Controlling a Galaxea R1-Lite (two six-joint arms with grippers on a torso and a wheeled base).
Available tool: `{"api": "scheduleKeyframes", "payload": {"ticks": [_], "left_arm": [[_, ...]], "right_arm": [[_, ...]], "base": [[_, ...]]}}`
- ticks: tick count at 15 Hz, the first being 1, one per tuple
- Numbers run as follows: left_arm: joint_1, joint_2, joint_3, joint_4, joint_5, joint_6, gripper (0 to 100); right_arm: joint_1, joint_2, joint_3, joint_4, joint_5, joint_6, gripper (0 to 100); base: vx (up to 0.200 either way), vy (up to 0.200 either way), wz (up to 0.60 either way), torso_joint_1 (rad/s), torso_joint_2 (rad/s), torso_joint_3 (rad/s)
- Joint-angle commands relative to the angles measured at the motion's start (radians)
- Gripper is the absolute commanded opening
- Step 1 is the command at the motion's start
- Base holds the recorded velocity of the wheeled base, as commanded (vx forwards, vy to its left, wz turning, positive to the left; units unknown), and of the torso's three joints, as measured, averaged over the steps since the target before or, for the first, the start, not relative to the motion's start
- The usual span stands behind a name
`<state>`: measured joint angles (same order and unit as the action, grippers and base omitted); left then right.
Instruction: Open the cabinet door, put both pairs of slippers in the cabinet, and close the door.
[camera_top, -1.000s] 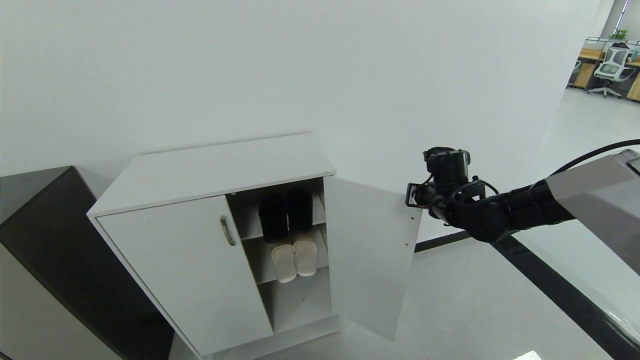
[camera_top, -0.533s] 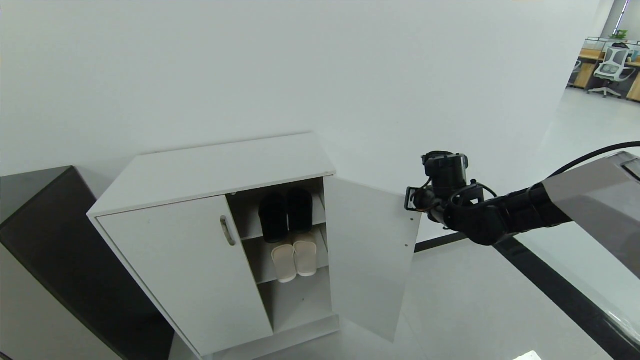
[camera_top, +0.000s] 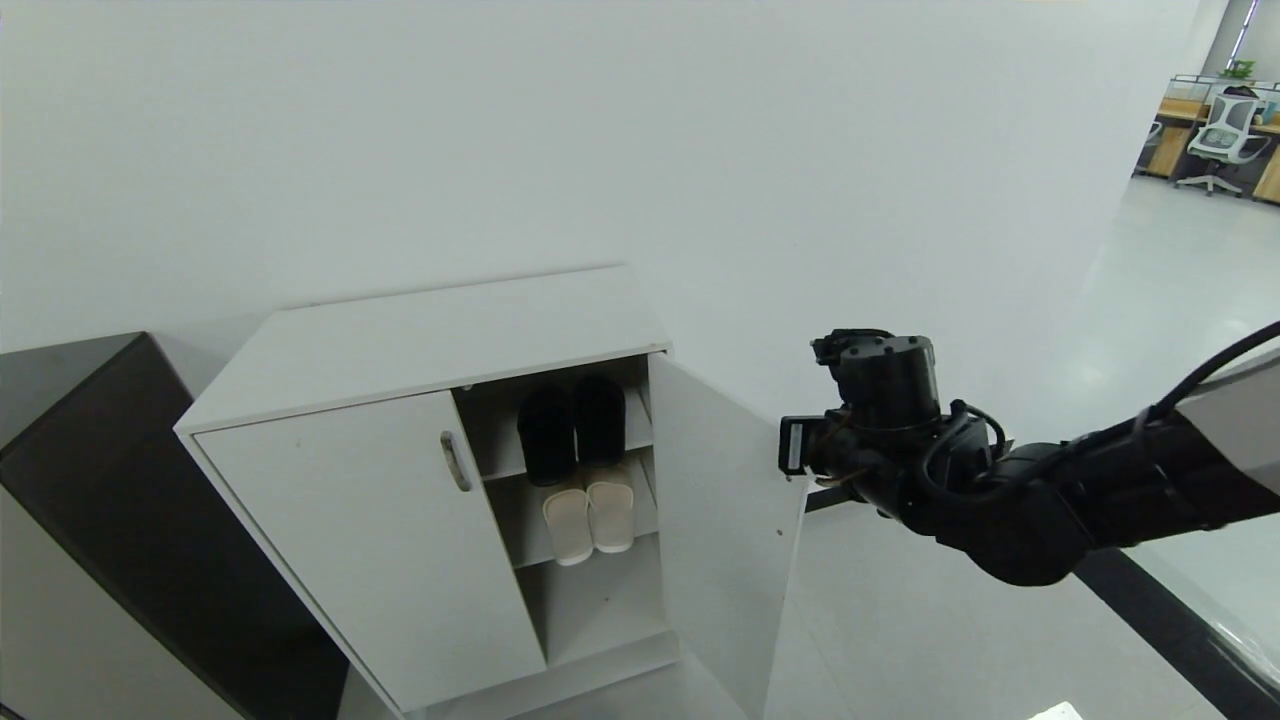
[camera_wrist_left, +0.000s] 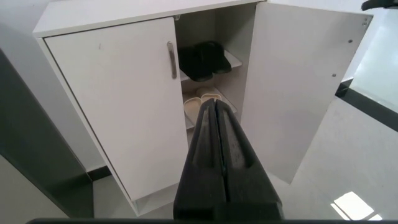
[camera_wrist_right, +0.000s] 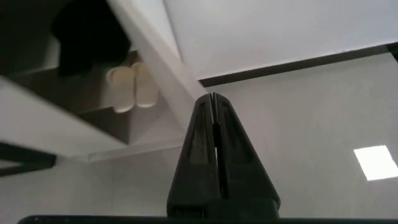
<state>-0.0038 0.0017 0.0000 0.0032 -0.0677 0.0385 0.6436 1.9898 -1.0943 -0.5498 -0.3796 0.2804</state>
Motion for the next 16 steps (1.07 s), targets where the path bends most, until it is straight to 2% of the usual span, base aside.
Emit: {"api": "scheduleKeyframes", "payload": {"ticks": [1,4,8,12,16], "left_arm": [[-0.001,0.001,0.0,0.0,0.0,0.0,0],[-0.001,0.001,0.0,0.0,0.0,0.0,0],[-0.001,0.001,0.0,0.0,0.0,0.0,0],[-0.001,0.001,0.0,0.0,0.0,0.0,0],[-0.001,0.001,0.0,0.0,0.0,0.0,0]], "right_arm": [[0.064,-0.126,0.079,-0.004,0.001,0.0,0],[0.082,-0.147,0.096,-0.004,-0.001,-0.003,0],[0.09,-0.046,0.085,-0.009,0.004,0.0,0],[0.094,0.078,0.017,-0.03,0.002,0.0,0],[0.143,0.136,-0.039,-0.029,0.001,-0.001,0]], "base": [[0.0,0.0,0.0,0.0,0.0,0.0],[0.0,0.0,0.0,0.0,0.0,0.0],[0.0,0.0,0.0,0.0,0.0,0.0],[0.0,0.0,0.0,0.0,0.0,0.0],[0.0,0.0,0.0,0.0,0.0,0.0]]}}
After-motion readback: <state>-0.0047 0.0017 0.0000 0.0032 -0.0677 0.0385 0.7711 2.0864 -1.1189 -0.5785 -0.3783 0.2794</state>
